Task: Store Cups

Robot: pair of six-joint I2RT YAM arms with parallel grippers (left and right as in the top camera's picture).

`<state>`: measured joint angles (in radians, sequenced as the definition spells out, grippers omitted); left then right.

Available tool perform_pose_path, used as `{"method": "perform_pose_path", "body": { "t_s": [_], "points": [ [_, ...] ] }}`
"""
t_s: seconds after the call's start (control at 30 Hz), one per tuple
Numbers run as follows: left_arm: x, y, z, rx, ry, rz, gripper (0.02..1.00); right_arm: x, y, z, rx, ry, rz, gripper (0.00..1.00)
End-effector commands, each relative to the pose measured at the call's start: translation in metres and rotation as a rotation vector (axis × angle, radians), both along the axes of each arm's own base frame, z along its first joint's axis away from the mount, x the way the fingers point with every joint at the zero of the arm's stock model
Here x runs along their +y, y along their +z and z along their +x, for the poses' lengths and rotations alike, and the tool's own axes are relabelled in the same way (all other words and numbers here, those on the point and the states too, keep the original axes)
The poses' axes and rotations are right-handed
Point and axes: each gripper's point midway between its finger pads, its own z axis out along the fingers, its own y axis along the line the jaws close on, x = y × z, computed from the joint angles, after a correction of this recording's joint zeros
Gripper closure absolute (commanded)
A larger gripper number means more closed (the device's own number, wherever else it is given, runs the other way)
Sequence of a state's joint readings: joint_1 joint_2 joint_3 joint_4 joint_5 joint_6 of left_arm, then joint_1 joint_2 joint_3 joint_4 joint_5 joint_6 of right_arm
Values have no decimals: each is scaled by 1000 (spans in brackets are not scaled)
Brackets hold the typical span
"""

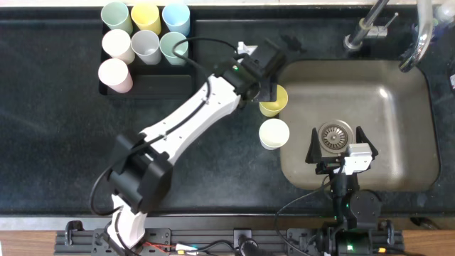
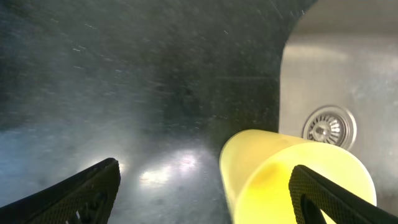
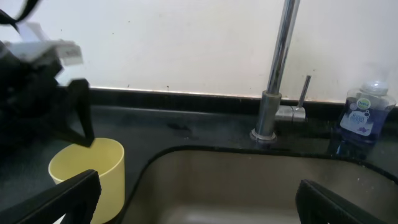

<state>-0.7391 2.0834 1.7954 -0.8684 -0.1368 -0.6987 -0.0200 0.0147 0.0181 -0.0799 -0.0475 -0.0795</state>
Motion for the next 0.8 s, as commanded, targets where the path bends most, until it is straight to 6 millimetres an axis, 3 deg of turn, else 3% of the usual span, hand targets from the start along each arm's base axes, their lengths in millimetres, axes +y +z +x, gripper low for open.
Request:
{"method": "perform_pose_path", "body": {
  "t_s": [0.03,0.13,0.3,0.57,0.7,0.8],
  "points": [
    [-15,-3,3,-8,-34,-5,139,-1,-3,0,-3,-6,-3,5],
    [-17,-15,6,-1,-34,3,183,-1,-3,0,-3,-6,-3,3],
    [-20,-26,7,9,-37,5,411,-1,-3,0,-3,-6,-3,5],
    [-24,-32,8,14,-42,-2,985,-1,-3,0,-3,-6,-3,5],
    [-28,-29,7,5,-34,-18,985,-1,-3,0,-3,-6,-3,3],
    [-25,-13,13,-32,41,-39,985,-1,-3,0,-3,-6,-3,3]
  ]
}}
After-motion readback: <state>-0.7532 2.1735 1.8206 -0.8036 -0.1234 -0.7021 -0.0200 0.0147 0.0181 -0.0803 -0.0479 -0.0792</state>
